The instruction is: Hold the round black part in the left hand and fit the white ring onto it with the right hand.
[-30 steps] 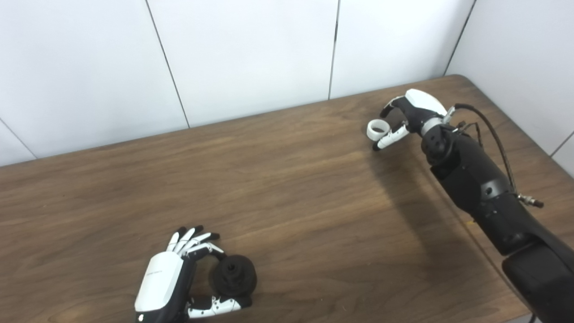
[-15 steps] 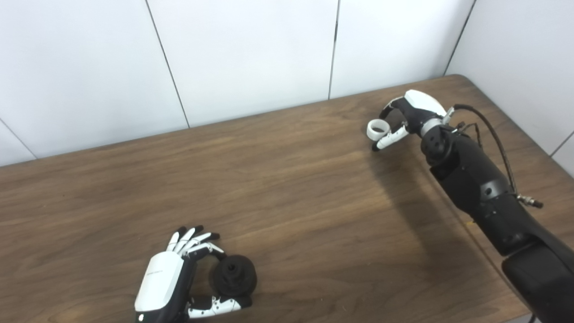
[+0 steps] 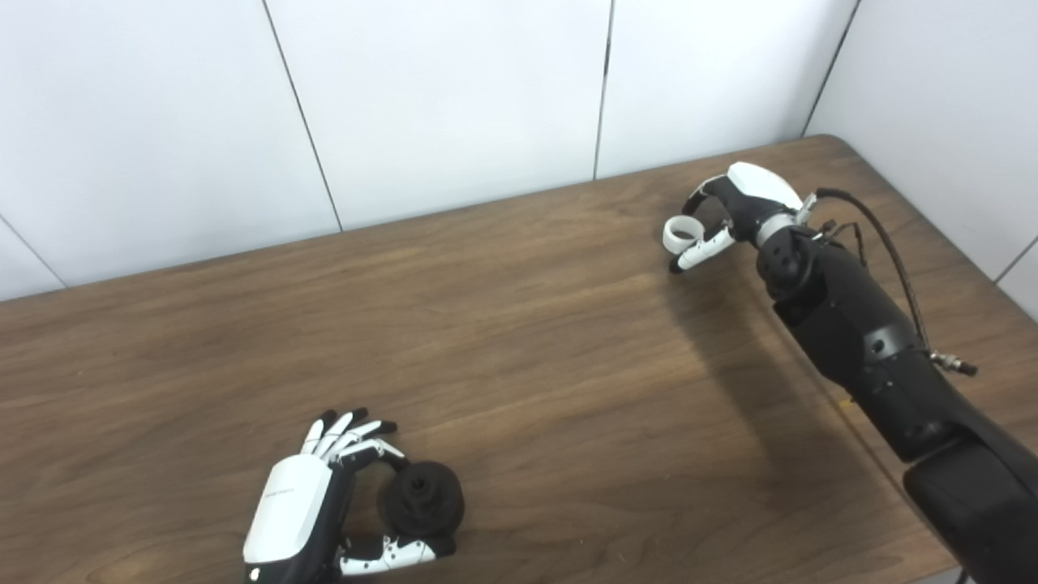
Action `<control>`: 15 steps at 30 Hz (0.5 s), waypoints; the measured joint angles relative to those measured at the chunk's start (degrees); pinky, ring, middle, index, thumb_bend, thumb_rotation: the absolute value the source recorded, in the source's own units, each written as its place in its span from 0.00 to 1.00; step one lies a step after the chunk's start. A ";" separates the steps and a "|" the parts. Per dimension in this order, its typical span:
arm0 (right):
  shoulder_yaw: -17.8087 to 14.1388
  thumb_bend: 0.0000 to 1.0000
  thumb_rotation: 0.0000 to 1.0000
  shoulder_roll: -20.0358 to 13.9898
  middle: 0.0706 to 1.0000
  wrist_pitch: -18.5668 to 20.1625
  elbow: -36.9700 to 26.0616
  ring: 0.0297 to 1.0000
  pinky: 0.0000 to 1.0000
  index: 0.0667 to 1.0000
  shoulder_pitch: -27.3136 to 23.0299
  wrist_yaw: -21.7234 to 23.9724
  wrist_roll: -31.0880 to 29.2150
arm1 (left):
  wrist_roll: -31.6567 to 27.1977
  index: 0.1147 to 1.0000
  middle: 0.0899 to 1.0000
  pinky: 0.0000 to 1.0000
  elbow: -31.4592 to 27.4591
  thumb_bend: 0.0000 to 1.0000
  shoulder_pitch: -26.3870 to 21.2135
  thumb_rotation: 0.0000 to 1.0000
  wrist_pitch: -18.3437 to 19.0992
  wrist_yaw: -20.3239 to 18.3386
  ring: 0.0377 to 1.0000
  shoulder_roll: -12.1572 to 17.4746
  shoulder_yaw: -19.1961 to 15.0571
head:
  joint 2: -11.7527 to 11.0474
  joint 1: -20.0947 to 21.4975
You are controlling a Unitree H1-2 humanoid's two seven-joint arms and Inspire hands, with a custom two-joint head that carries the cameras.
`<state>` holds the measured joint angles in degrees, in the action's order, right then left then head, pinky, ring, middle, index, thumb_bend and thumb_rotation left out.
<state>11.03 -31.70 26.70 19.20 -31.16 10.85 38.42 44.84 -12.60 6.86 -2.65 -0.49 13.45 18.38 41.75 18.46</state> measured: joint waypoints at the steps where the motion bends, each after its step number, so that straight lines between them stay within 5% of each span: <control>1: -0.01 0.84 0.23 0.03 0.91 0.00 0.00 0.97 1.00 0.66 0.00 0.02 0.03 | 0.00 0.42 0.79 1.00 -0.01 0.52 0.01 0.06 0.00 0.00 0.92 0.00 0.00 | 0.00 0.00; 13: -0.07 0.78 0.19 0.04 0.89 -0.01 -0.06 0.98 1.00 0.58 0.01 0.03 0.04 | 0.03 0.42 0.79 1.00 -0.13 0.52 0.06 0.06 0.11 -0.09 0.92 -0.01 0.02 | 0.00 0.00; 15: -0.20 0.57 0.15 0.10 0.88 0.00 -0.11 0.97 1.00 0.48 0.03 0.02 0.04 | 0.07 0.42 0.79 1.00 -0.34 0.52 0.12 0.06 0.34 -0.27 0.92 -0.01 0.03 | 0.35 -0.18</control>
<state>10.83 -31.61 26.69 19.09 -31.14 10.88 38.47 44.91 -12.94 6.98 -2.31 -0.75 13.45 18.41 42.10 18.28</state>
